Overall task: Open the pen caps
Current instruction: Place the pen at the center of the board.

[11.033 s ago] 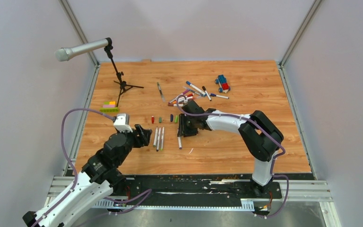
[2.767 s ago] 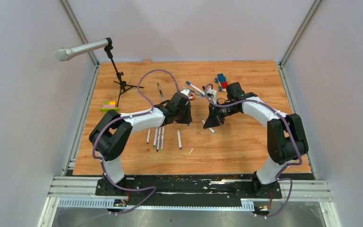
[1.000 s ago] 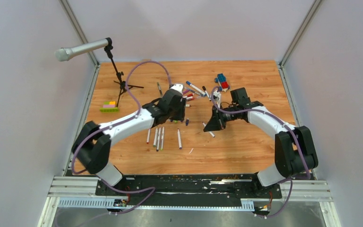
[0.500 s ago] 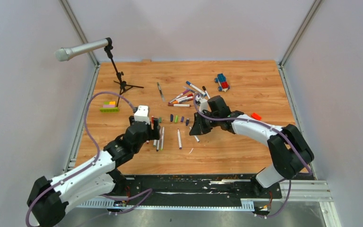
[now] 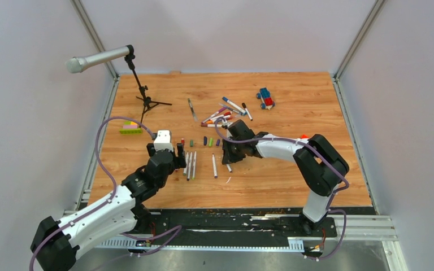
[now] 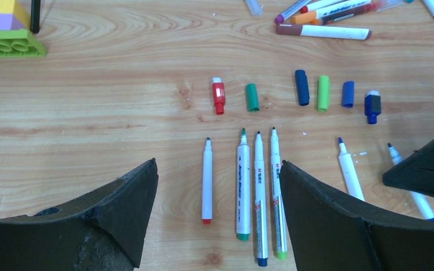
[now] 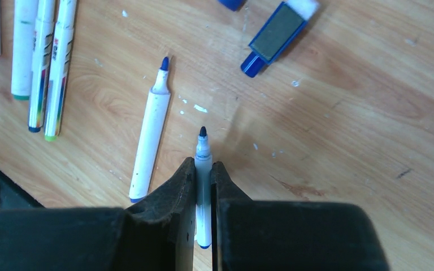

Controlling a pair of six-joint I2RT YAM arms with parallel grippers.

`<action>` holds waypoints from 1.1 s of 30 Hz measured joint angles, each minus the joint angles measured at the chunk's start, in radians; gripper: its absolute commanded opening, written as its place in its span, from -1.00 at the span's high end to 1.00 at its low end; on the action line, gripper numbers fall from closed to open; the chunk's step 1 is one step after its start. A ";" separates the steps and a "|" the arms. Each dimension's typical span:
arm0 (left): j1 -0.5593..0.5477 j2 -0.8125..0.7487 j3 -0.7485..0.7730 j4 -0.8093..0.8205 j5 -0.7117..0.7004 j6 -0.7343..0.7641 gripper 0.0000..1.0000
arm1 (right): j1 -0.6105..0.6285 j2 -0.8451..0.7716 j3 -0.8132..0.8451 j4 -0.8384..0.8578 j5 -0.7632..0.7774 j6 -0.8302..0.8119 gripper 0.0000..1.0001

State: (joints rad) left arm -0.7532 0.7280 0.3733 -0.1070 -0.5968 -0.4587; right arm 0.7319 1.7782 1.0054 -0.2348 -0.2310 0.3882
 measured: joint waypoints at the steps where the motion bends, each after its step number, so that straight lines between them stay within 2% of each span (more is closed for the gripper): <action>1: 0.000 0.010 0.000 0.000 -0.003 -0.001 -0.71 | 0.003 0.003 0.000 -0.003 0.010 0.006 0.85; 11: 0.000 0.033 0.000 0.000 -0.013 -0.007 -0.71 | 0.018 0.011 0.019 -0.014 0.074 0.015 0.62; 27: 0.000 0.030 0.000 0.000 -0.014 -0.007 -0.74 | 0.020 0.016 0.035 -0.017 0.061 -0.003 0.38; 31: 0.000 0.022 0.000 0.000 -0.013 -0.006 -0.98 | 0.020 0.004 0.050 -0.040 0.024 -0.052 0.31; 33: 0.000 0.021 0.000 0.001 -0.012 -0.005 -1.00 | 0.019 -0.020 0.055 -0.051 0.003 -0.083 0.29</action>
State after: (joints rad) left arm -0.7532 0.7494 0.3737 -0.1062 -0.6086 -0.4633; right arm 0.7513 1.7584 1.0603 -0.2859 -0.2276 0.3050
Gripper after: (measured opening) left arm 0.976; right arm 0.340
